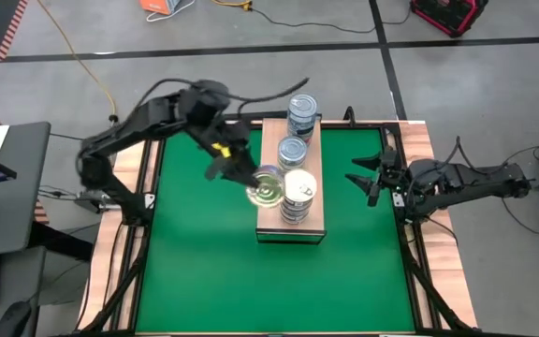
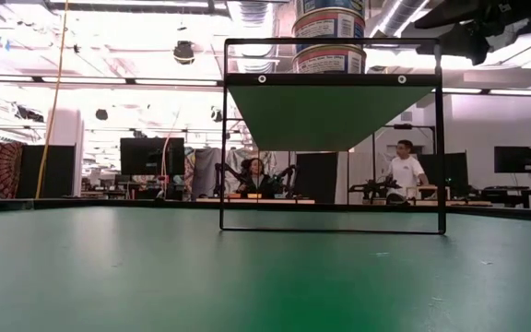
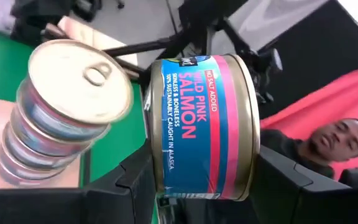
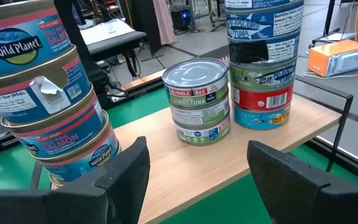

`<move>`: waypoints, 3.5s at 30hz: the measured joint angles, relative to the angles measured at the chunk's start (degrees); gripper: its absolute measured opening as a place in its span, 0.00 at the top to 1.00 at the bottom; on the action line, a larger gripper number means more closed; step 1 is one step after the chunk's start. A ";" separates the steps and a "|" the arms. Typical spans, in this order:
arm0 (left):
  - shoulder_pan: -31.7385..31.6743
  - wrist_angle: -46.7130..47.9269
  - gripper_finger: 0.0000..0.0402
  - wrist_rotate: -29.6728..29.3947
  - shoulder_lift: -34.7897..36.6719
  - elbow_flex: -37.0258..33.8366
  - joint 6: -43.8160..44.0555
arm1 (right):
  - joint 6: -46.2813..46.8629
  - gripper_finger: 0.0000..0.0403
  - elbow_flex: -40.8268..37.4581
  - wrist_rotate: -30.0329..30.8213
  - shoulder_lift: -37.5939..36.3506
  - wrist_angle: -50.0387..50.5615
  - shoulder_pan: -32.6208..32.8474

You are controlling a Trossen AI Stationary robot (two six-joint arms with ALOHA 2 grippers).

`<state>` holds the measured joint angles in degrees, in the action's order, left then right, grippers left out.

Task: Stack canned seafood by type on shelf
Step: Stack the blue tuna can on top of the blue tuna can on the shelf, then return to Home Position

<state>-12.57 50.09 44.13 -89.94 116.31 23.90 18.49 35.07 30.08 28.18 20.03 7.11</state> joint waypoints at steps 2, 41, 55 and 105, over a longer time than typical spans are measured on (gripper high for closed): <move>-0.13 2.01 0.52 0.73 -3.39 3.75 -0.10 | 0.10 0.27 0.00 0.01 0.00 0.04 0.00; -1.57 4.30 0.50 5.89 -17.96 15.69 3.07 | -0.49 0.27 0.00 -0.03 0.00 -0.02 0.00; -0.98 4.20 0.50 3.56 -17.96 15.69 2.08 | -0.46 0.27 0.02 -0.03 0.00 -0.02 0.00; -4.47 0.46 0.26 -4.35 -14.40 18.01 -22.87 | -1.01 0.27 0.07 -0.34 0.96 -0.84 0.15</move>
<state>-17.04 50.56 39.78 -104.35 134.32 1.03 17.47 35.14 29.74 29.15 19.20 7.26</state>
